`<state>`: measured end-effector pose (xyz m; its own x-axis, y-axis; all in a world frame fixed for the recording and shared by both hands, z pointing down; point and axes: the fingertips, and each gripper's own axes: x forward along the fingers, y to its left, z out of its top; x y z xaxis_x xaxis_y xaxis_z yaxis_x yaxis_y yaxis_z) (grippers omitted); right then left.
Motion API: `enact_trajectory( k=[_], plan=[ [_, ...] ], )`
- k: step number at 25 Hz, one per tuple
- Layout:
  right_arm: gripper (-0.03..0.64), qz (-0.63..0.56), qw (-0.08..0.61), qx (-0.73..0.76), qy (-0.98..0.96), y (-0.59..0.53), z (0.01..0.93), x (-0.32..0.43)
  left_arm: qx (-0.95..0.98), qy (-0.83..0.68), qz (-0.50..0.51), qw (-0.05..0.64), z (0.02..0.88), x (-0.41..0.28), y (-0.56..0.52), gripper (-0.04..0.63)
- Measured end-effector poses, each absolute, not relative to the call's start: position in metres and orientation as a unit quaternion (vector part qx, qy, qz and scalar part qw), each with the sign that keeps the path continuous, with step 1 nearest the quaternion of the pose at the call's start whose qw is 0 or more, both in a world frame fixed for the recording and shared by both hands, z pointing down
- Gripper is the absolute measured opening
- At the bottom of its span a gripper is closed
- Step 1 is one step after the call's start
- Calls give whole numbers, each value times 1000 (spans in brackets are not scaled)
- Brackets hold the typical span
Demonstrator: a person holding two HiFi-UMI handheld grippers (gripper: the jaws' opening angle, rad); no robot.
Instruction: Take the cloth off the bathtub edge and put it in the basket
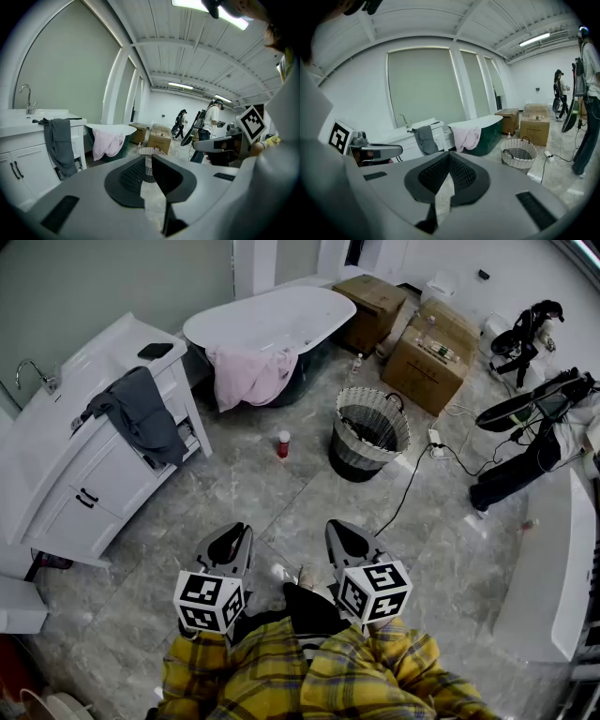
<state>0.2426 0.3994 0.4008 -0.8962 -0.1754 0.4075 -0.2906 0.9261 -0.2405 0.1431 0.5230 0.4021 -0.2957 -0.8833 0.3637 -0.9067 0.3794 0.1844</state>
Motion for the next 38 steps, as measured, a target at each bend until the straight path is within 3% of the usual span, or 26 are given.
enact_trajectory(
  k=[15, 38],
  plan=[
    [26, 186, 194, 81, -960, 302, 427, 163, 550, -807, -6, 216, 424, 65, 434, 55],
    [26, 178, 207, -13, -962, 181, 452, 15, 482, -847, 29, 224, 445, -65, 317, 55]
  ],
)
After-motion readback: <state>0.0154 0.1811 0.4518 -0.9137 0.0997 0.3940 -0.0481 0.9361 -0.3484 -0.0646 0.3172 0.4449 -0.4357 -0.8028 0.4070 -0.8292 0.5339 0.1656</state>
